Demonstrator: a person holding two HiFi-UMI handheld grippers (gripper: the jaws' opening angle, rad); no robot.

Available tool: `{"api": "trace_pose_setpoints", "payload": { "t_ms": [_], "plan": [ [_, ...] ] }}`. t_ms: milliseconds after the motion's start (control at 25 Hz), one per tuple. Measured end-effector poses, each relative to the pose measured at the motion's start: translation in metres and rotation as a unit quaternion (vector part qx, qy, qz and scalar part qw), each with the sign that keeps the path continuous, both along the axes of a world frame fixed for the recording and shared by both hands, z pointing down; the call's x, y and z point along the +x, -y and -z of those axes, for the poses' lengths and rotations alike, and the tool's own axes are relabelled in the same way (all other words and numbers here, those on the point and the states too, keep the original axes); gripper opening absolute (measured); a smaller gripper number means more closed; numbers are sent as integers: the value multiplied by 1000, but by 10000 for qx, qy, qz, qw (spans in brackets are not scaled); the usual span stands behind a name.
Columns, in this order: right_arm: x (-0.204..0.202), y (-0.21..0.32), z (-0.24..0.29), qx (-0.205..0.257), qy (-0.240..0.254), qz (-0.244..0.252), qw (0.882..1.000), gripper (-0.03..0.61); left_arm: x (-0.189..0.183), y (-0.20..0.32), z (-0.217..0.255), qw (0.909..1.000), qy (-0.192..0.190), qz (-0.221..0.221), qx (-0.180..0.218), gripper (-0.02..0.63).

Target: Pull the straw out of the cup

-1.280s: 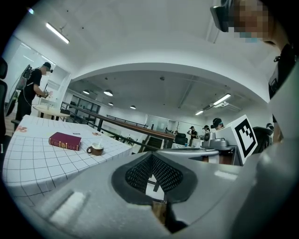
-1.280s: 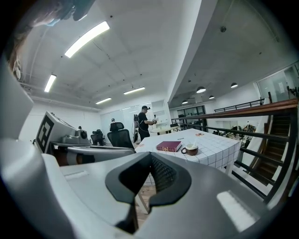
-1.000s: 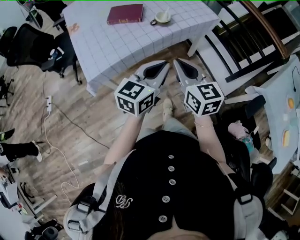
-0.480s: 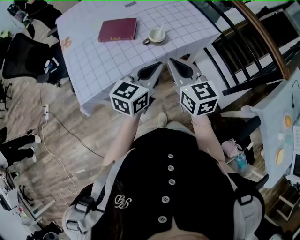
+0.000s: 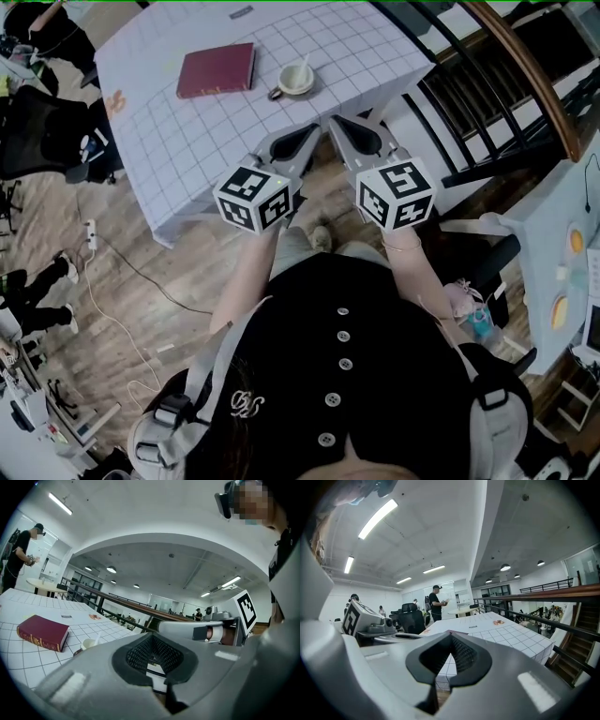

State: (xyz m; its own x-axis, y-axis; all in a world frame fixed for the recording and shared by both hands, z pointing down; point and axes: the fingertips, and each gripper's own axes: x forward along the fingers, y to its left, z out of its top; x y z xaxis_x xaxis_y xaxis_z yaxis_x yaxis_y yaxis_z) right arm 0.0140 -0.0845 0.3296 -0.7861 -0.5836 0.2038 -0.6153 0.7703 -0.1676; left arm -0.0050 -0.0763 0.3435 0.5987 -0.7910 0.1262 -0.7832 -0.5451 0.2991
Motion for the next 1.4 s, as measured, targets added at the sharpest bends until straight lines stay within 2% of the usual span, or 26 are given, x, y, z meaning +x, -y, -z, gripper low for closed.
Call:
{"api": "trace_pose_setpoints", "payload": {
  "t_ms": [480,800,960,1400],
  "plan": [
    [-3,13,-20,-321,19,-82,9994,-2,-2,20,-8,9997,-68,-138,-172,-2],
    [-19,53,-23,-447,2,-200,9988,-2,-23,60,-8,9995,-100,-191,-245,-2],
    [-31,75,-25,-528,15,-269,9982,-2,-36,83,-11,9991,34,-259,-336,-2],
    [-47,132,-48,-857,35,-790,9932,-2,-56,135,-37,9948,68,-740,-690,-2]
  ]
}}
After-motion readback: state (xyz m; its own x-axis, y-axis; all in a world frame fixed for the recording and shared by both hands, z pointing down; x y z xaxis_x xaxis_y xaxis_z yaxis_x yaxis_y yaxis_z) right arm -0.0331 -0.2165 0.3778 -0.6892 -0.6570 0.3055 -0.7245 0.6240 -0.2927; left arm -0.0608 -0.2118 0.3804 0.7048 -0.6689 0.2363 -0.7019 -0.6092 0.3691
